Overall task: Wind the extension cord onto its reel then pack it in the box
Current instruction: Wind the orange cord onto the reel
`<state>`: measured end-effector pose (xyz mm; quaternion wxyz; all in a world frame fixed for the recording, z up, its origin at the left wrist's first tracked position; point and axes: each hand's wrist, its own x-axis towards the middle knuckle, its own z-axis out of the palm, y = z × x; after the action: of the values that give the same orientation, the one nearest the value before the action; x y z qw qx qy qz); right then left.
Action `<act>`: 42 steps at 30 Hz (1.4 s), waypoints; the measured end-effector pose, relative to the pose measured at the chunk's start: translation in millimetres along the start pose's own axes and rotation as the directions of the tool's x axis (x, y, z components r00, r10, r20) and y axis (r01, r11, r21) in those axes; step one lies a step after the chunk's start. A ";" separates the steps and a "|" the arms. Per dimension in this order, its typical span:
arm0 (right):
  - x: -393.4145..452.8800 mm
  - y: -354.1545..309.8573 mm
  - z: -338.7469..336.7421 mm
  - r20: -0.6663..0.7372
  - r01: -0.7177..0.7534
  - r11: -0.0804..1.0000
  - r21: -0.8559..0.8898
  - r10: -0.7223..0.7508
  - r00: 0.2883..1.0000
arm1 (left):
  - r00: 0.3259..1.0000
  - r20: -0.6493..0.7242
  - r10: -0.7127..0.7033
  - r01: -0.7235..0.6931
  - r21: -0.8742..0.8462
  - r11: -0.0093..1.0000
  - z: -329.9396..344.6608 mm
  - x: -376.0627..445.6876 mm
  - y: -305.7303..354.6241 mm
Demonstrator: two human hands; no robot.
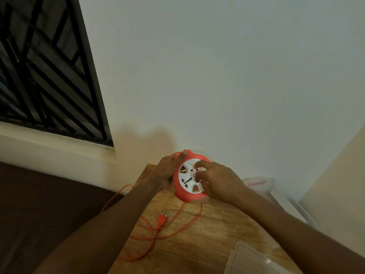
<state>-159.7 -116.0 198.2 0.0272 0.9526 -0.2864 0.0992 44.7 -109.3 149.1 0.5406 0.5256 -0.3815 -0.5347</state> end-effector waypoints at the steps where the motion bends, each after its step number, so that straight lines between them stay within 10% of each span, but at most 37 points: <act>1: -0.1 2.2 -0.4 0.082 0.156 0.981 -0.112 -0.147 0.986 | 1.000 0.024 -0.005 0.004 0.017 1.000 0.2 0.1 0.3; 6: 5.8 4.2 -11.2 0.338 0.481 0.809 -0.338 -0.373 0.864 | 0.992 0.117 -0.055 0.040 0.131 0.991 1.4 -0.5 3.5; 24: 24.9 -15.4 0.4 0.503 0.596 0.551 -0.583 -0.332 0.798 | 0.984 0.154 -0.086 0.050 0.221 0.974 0.4 -0.9 5.6; 35: 22.6 -17.1 5.9 -0.054 -0.162 0.936 -0.313 0.153 0.987 | 0.994 -0.071 0.080 -0.081 -0.019 0.997 9.3 6.9 5.9; 42: 12.2 -16.6 14.1 -0.016 -0.211 0.933 -0.293 0.216 0.976 | 0.998 -0.026 0.050 -0.049 0.023 0.999 11.4 6.3 -4.3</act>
<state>-138.1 -110.3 187.1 0.1546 0.9020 -0.3999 0.0500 33.7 -116.8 145.7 0.5530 0.5290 -0.3931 -0.5098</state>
